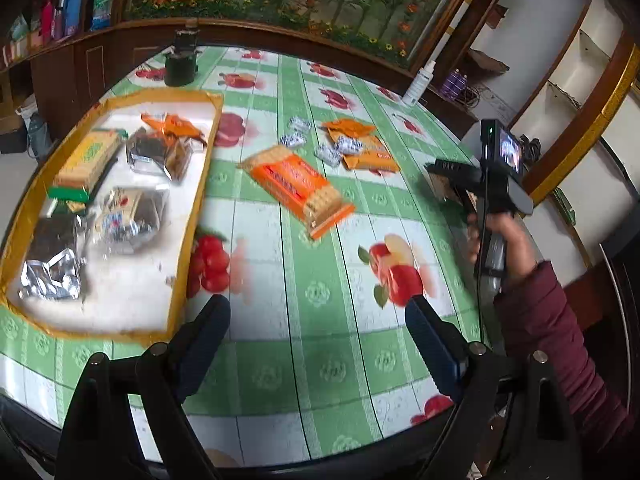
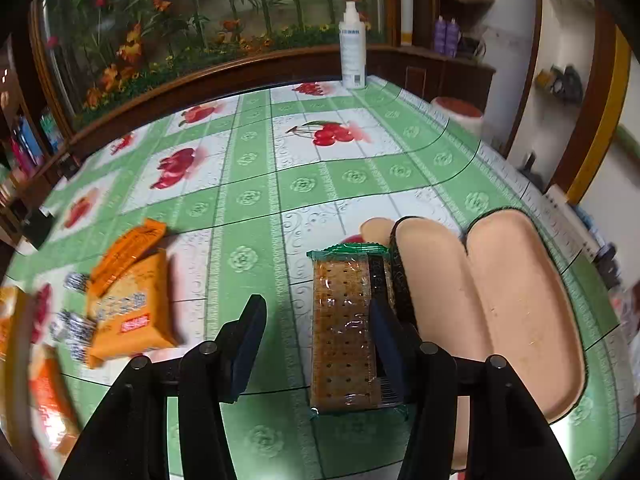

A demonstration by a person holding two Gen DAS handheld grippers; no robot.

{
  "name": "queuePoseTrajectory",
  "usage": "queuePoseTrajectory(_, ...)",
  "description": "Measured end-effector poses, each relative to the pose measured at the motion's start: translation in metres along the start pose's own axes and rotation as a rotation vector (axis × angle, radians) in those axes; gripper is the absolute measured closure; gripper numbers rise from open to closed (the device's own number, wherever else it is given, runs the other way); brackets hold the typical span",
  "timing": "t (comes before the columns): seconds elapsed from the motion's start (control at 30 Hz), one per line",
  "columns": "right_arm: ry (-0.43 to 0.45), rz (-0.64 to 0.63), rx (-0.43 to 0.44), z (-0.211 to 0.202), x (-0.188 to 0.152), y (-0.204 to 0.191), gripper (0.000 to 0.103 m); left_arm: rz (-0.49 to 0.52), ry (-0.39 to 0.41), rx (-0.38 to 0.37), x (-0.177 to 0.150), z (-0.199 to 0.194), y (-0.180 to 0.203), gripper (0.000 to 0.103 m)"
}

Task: Organize snacks
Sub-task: 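Grasp the orange cracker pack with left tool while right grasps soda-cracker pack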

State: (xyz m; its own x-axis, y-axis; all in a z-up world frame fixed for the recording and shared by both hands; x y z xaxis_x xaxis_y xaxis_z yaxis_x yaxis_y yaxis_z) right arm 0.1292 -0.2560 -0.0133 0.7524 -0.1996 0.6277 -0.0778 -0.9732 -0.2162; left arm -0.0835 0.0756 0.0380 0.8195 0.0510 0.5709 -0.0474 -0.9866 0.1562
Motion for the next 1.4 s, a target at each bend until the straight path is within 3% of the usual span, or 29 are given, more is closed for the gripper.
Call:
queuePoseTrajectory(0.1, -0.013, -0.051, -0.033, 0.000, -0.006, -0.007, 0.046, -0.001, 0.016, 0.031, 0.011, 0.002, 0.002, 0.014)
queuePoseTrajectory(0.17, -0.024, -0.057, 0.002, -0.005, -0.011, -0.012, 0.046, 0.001, 0.016, 0.045, 0.018, 0.006, 0.005, 0.014)
queuePoseTrajectory(0.27, -0.062, -0.002, 0.238, -0.018, -0.021, -0.021, 0.044, 0.009, 0.006, 0.049, 0.027, 0.015, 0.013, 0.014)
queuePoseTrajectory(0.33, -0.107, 0.089, 0.548, -0.028, -0.027, -0.025, 0.045, 0.011, -0.003, 0.048, 0.031, 0.021, 0.019, 0.014)
queuePoseTrajectory(0.37, -0.070, 0.119, 0.580, -0.035, -0.027, -0.020, 0.045, 0.011, -0.004, 0.051, 0.033, 0.024, 0.021, 0.014)
queuePoseTrajectory(0.4, -0.001, 0.134, 0.529, -0.042, -0.025, -0.009, 0.045, 0.010, -0.005, 0.057, 0.034, 0.026, 0.022, 0.014)
queuePoseTrajectory(0.47, 0.040, 0.134, 0.450, -0.044, -0.025, 0.001, 0.044, 0.006, -0.014, 0.078, 0.038, 0.034, 0.024, 0.014)
queuePoseTrajectory(0.53, 0.025, 0.150, 0.409, -0.036, -0.028, 0.007, 0.044, -0.004, -0.027, 0.085, 0.042, 0.042, 0.026, 0.014)
queuePoseTrajectory(0.67, 0.005, 0.141, 0.345, -0.023, -0.032, -0.003, 0.027, -0.036, -0.045, 0.103, 0.056, 0.063, 0.028, 0.015)
queuePoseTrajectory(0.8, 0.001, 0.107, 0.266, -0.013, -0.031, -0.015, 0.025, -0.059, -0.073, 0.148, 0.071, 0.090, 0.027, 0.015)
queuePoseTrajectory(0.87, -0.023, 0.075, 0.229, -0.007, -0.033, -0.018, 0.025, -0.048, -0.080, 0.204, 0.079, 0.106, 0.026, 0.015)
queuePoseTrajectory(0.9, -0.040, 0.064, 0.217, -0.002, -0.033, -0.018, 0.025, -0.046, -0.082, 0.224, 0.082, 0.111, 0.026, 0.015)
queuePoseTrajectory(0.97, -0.027, 0.042, 0.188, -0.003, -0.035, -0.018, 0.048, -0.034, -0.084, 0.263, 0.087, 0.124, 0.026, 0.015)
queuePoseTrajectory(1.2, -0.012, 0.026, 0.187, -0.007, -0.040, -0.021, 0.048, 0.077, -0.041, 0.402, 0.096, 0.152, 0.039, 0.014)
queuePoseTrajectory(1.3, -0.014, 0.014, 0.202, -0.009, -0.042, -0.025, 0.048, 0.133, -0.035, 0.420, 0.094, 0.159, 0.045, 0.014)
queuePoseTrajectory(1.4, -0.016, -0.003, 0.215, -0.009, -0.044, -0.030, 0.048, 0.182, -0.011, 0.423, 0.089, 0.158, 0.049, 0.030)
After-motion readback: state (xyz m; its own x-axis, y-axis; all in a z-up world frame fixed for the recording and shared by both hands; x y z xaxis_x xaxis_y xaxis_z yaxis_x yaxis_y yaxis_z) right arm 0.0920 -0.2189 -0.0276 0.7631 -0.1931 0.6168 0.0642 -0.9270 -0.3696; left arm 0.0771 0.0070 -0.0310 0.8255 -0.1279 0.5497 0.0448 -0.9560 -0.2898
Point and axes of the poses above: each gripper's, at about its wrist camera, not at the fingertips, and z roughly the way its jaws point, y to its right, x to its top, the point moved 5 cm from there along z, roughly the way its jaws point, and after that the axes turned 13 degrees about x, right-handed, at the moved point
